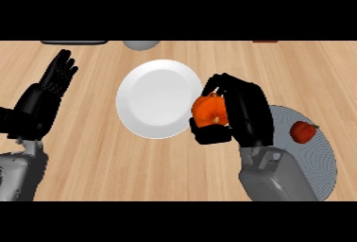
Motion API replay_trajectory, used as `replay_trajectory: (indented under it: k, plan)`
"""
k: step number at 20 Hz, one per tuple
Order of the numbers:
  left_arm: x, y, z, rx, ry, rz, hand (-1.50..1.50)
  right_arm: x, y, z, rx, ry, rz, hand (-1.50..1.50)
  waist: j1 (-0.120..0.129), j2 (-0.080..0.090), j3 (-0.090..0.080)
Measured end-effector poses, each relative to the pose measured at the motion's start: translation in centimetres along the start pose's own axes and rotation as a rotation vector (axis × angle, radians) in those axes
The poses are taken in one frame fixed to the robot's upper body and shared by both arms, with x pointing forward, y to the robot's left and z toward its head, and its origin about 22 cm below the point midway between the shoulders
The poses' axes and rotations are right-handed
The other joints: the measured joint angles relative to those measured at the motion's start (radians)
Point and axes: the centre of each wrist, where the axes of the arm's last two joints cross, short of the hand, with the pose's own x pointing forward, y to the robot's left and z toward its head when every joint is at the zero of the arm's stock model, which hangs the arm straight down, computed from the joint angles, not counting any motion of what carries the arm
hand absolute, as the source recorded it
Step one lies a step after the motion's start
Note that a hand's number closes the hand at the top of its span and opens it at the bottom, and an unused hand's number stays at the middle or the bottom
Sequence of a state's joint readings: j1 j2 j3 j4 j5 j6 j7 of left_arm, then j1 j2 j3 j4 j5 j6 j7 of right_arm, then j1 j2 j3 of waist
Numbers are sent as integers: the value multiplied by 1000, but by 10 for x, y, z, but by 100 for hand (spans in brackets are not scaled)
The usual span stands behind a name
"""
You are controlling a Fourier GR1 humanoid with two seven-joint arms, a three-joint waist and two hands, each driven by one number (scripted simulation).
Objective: Pick the squash from the placemat and place it in the plate
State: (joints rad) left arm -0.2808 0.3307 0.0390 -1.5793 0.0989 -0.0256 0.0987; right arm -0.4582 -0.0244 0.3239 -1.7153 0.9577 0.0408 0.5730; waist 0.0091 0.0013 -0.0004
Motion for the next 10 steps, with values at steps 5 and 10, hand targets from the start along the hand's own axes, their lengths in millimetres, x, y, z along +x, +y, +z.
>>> replay_trajectory:
  k: [5, 10]
  plan:
    - [5, -3, -3, -11, -7, 1, 0, 24, 23, -35, 28, 1, -56, 150, 11, 2, 0]
    - [4, -10, -6, -24, -12, 4, 0, 42, 50, -66, 64, 33, -75, 150, 24, 5, 0]
